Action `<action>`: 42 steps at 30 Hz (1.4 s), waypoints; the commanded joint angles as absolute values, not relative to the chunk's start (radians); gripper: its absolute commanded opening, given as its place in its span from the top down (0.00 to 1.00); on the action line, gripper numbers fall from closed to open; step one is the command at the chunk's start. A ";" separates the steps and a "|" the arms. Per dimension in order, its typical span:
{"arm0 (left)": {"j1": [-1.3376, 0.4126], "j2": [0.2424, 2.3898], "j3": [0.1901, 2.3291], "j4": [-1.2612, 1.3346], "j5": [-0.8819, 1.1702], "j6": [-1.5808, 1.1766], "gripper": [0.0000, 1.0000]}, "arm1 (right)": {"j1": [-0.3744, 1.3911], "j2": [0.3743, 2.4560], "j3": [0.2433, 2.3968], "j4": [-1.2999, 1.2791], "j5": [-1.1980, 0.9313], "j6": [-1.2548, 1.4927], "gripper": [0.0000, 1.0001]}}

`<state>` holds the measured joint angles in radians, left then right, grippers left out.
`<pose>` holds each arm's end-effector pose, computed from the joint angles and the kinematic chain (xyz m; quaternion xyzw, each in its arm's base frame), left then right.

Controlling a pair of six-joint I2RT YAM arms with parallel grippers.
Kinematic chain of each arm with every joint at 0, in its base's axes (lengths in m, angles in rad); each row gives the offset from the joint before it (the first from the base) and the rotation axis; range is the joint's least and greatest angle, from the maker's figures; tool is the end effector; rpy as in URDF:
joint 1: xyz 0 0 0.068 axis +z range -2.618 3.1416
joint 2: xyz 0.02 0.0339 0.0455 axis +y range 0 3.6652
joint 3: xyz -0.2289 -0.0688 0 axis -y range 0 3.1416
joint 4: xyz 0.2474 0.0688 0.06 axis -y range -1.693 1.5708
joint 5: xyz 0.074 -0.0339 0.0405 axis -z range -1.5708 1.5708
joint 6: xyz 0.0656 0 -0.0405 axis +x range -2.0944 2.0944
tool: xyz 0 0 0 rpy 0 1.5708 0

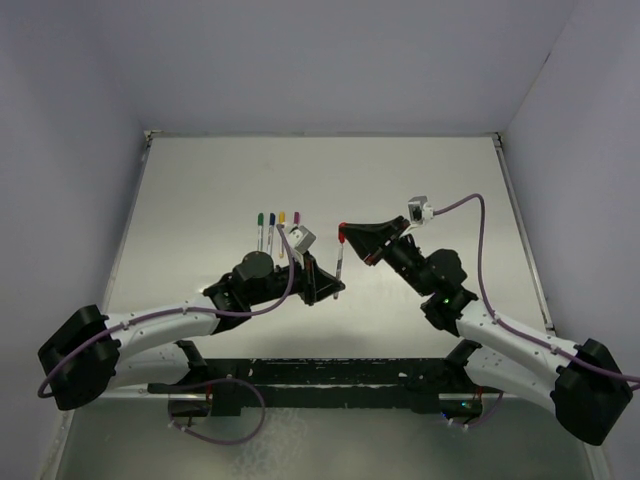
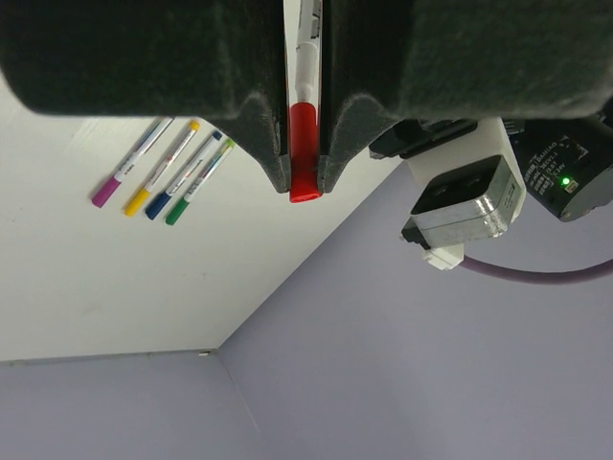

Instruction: Insert the pens into the pen caps

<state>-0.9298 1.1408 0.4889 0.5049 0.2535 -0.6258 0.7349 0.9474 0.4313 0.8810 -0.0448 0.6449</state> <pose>0.1624 -0.2452 0.1990 0.1953 0.7299 -0.5229 0.3945 0.1920 0.1775 0.2792 -0.0439 0.5655 0.5339 0.6271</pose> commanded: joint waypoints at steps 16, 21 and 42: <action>-0.933 1.077 0.528 0.603 0.134 -0.590 1.00 | 0.794 1.043 0.435 0.943 -0.134 0.682 1.00; -0.933 1.074 0.519 0.669 0.086 -0.599 1.00 | 0.814 1.060 0.420 0.921 -0.130 0.697 1.00; -0.857 1.039 0.648 0.622 0.006 -0.517 1.00 | 0.947 1.185 0.494 0.472 0.145 0.647 1.00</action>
<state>-0.9081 1.0843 0.5121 0.3229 0.0528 -0.5541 0.8898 1.1103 0.5110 0.7429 0.1688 0.6617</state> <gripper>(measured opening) 0.137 0.132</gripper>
